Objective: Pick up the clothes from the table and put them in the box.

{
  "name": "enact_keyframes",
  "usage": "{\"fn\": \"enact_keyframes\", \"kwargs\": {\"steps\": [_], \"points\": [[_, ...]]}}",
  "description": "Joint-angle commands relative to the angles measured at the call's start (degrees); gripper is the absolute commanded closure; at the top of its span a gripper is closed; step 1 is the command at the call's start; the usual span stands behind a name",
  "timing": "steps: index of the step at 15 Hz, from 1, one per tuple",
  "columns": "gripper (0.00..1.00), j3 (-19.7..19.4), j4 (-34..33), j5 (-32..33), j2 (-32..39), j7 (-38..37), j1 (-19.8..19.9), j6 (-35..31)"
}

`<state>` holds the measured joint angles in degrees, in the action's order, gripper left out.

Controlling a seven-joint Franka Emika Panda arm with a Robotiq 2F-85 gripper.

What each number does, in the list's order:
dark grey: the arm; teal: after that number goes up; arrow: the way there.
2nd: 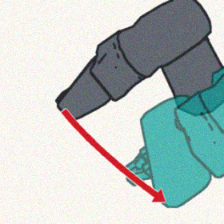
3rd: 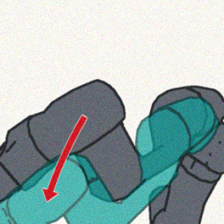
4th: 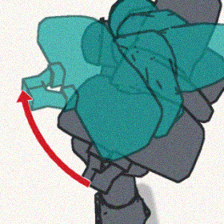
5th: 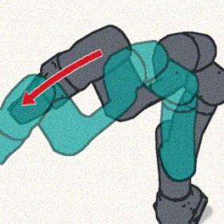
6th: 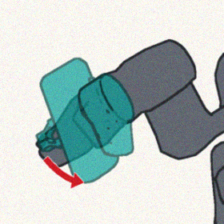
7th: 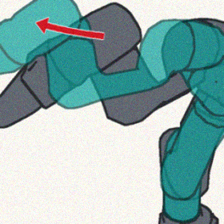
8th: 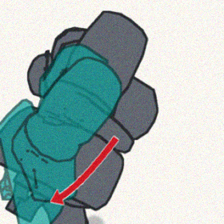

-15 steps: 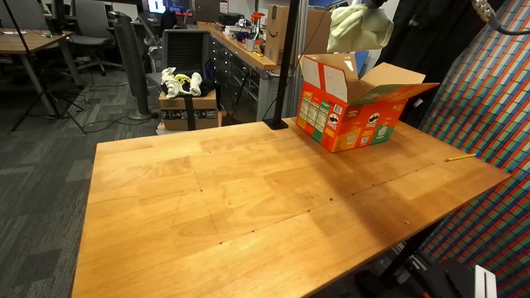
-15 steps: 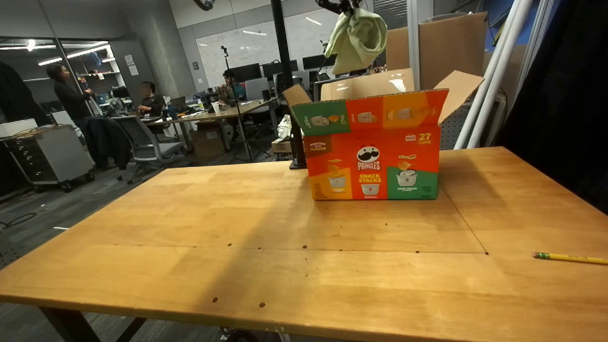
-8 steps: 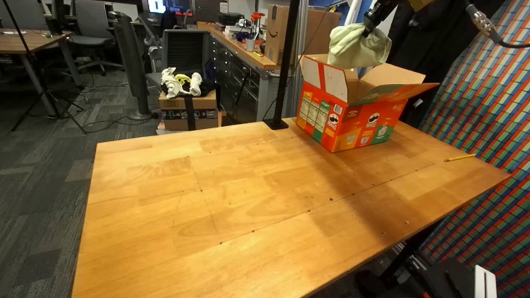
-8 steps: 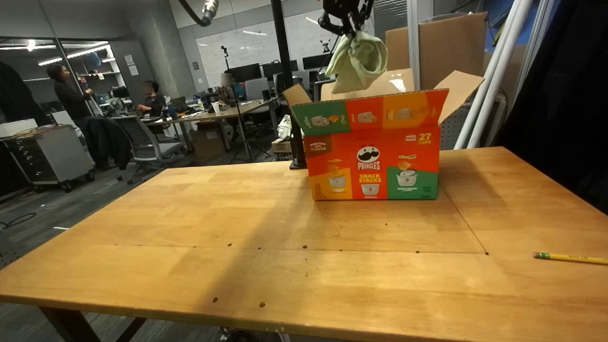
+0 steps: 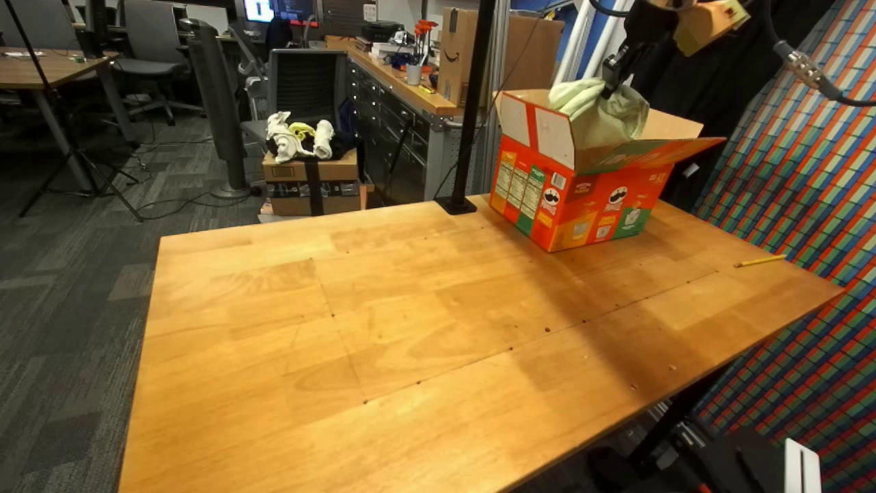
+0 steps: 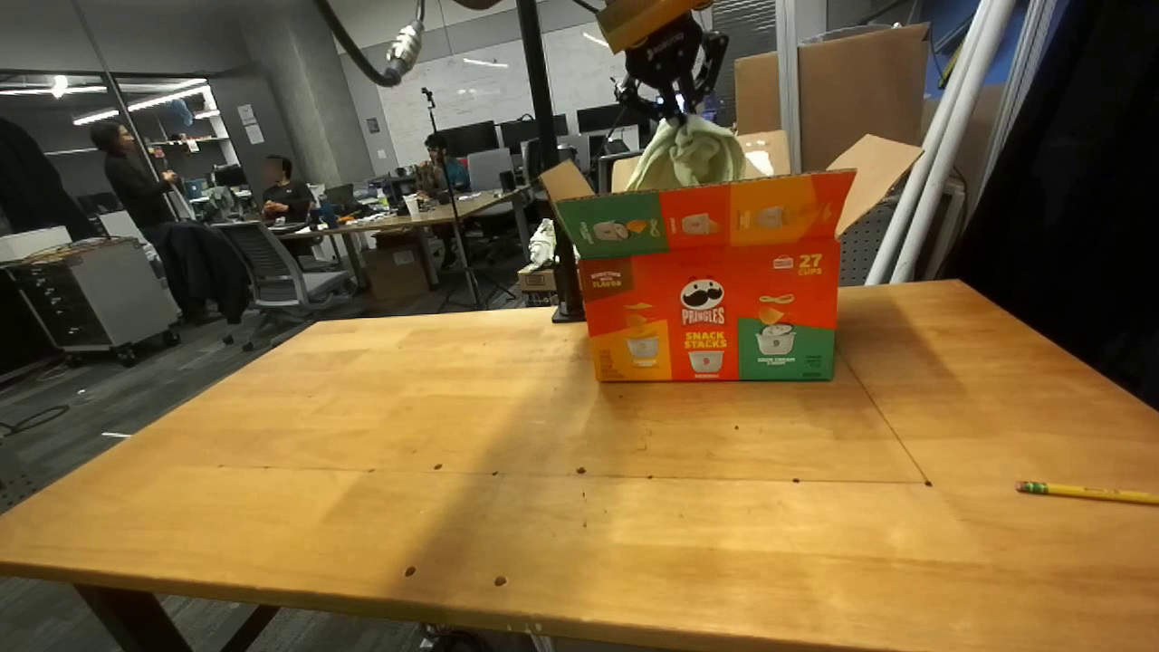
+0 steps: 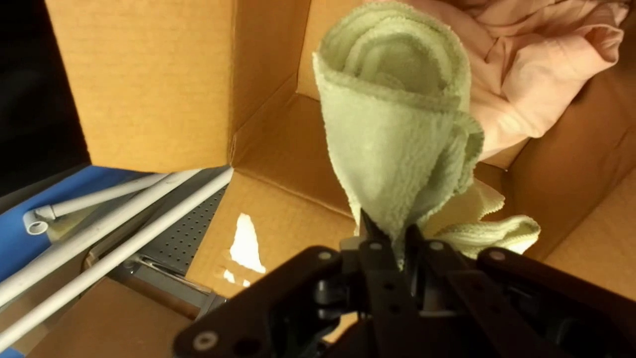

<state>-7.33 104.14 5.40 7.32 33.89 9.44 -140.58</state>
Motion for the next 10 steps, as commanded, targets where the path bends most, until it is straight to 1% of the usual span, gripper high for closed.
{"fn": "enact_keyframes", "kwargs": {"steps": [1,6,9,10], "points": [[0.97,-0.4,2.7,1.7,-1.0,-1.5,0.5,-0.6],[0.97,-0.3,4.8,3.1,-0.2,-2.1,0.0,-0.3],[0.96,0.2,5.8,5.0,0.3,-3.3,-0.8,0.0],[0.66,0.4,6.2,5.7,0.5,-3.7,-1.0,0.2]]}}
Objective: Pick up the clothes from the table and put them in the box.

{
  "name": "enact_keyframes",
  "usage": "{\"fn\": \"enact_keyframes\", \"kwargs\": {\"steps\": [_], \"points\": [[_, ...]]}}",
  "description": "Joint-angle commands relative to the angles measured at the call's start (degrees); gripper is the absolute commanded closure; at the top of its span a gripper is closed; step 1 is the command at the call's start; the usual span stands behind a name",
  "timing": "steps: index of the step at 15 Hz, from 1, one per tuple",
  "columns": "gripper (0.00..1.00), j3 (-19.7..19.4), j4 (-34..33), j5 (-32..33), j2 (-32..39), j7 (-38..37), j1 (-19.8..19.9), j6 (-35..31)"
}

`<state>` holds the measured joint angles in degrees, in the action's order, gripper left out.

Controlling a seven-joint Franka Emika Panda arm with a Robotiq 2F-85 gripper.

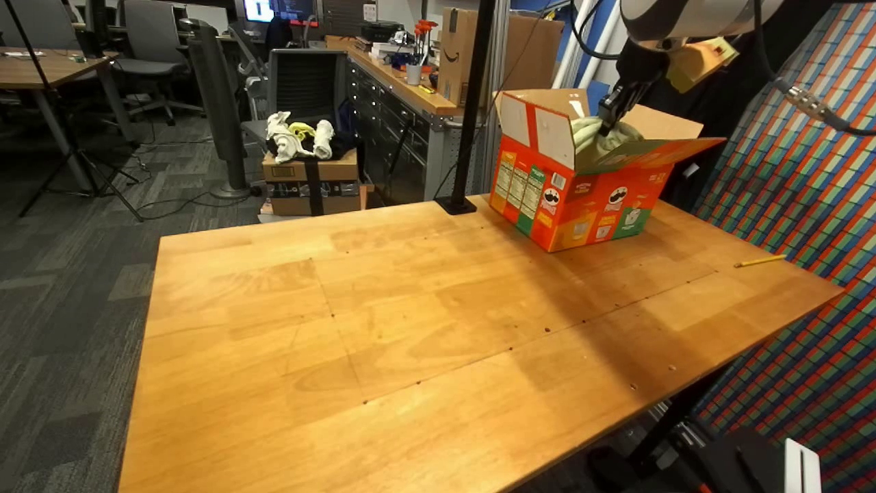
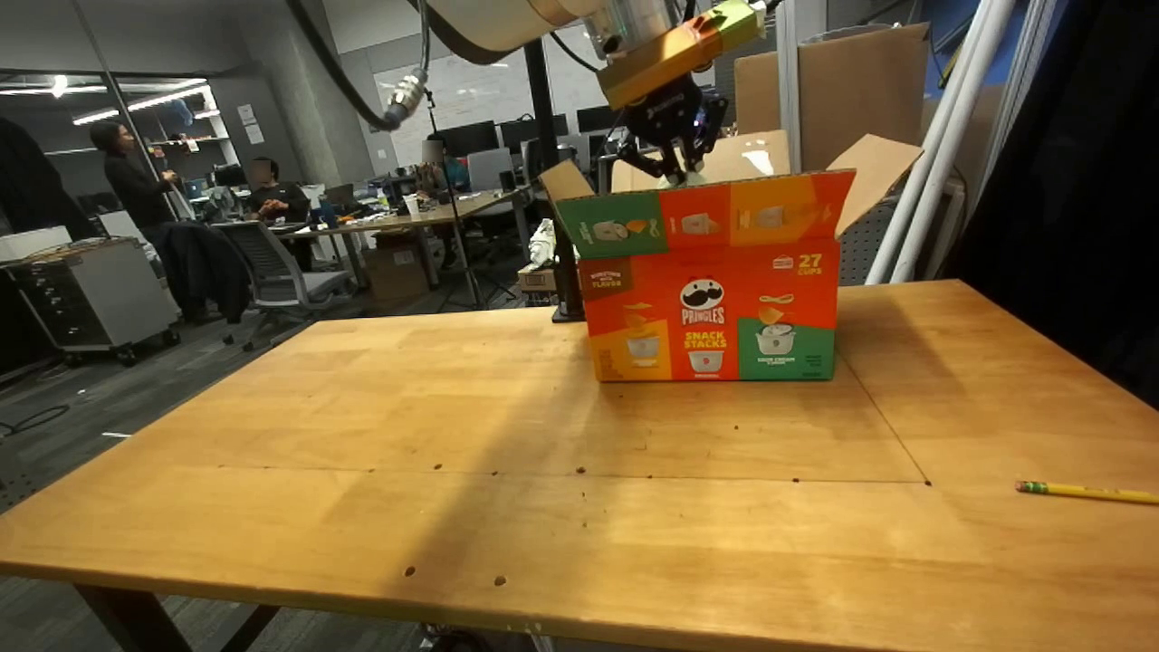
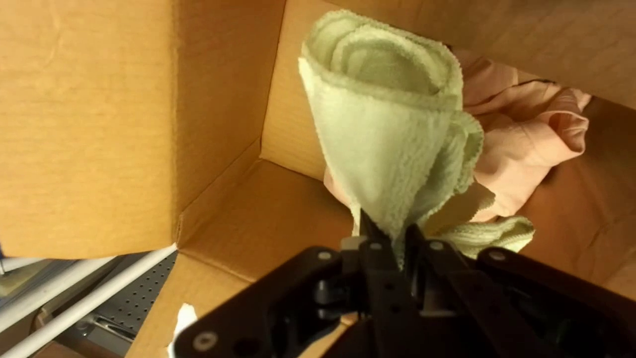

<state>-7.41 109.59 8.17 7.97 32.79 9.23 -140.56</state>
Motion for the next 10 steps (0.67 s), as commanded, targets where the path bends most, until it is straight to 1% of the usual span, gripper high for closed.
{"fn": "enact_keyframes", "kwargs": {"steps": [1,2,4,5,10], "points": [[0.90,0.5,0.3,0.8,0.2,-0.6,0.1,0.1],[0.85,0.7,0.6,1.3,0.3,-1.0,-0.2,0.1],[0.69,0.8,0.7,1.6,0.6,-1.4,-0.4,0.1],[0.66,0.8,0.7,1.7,0.6,-1.4,-0.5,0.1],[0.66,0.8,0.7,1.7,0.6,-1.4,-0.5,0.1]]}}
